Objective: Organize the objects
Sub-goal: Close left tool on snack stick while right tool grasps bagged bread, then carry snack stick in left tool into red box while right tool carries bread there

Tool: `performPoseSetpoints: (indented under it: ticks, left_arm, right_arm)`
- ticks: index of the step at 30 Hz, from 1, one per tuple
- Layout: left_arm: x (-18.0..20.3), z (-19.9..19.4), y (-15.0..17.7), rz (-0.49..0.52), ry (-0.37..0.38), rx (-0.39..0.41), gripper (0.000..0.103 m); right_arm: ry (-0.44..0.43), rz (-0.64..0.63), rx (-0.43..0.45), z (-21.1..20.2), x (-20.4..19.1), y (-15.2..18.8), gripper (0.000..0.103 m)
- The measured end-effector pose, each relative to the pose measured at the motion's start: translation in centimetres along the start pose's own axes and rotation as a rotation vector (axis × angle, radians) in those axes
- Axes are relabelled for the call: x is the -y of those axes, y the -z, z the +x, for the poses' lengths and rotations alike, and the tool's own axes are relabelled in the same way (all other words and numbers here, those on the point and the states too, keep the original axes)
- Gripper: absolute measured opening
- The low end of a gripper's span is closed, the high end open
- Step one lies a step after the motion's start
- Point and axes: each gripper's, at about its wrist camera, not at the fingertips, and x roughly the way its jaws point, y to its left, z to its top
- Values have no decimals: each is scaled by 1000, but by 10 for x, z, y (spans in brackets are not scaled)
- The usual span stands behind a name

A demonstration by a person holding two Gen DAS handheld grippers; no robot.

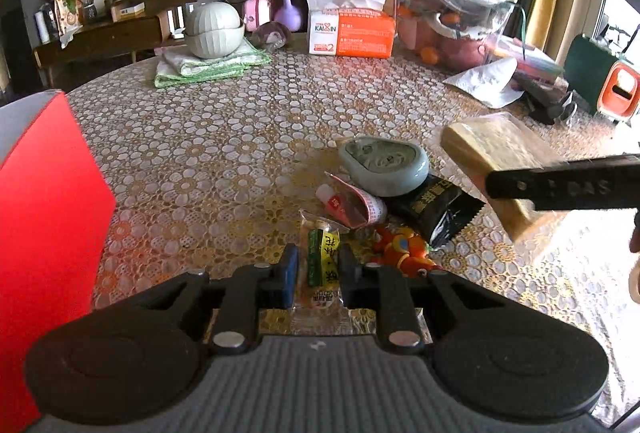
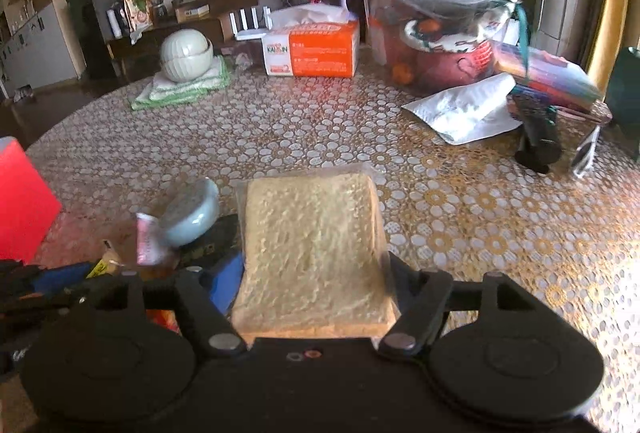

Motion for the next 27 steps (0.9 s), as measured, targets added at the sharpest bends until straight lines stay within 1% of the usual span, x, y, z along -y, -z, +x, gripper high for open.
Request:
performPoseSetpoints:
  ticks: [11, 17, 27]
  left_arm:
    - [-4, -57, 6, -17, 57, 31, 20]
    - [-14, -89, 13, -59, 80, 40, 20]
    - [-38, -140, 26, -92, 94, 58, 20]
  right_arm:
    - [-31, 22, 42, -73, -12, 19, 72]
    - [-33, -22, 27, -104, -35, 31, 72]
    - [-92, -101, 49, -151, -89, 44, 72]
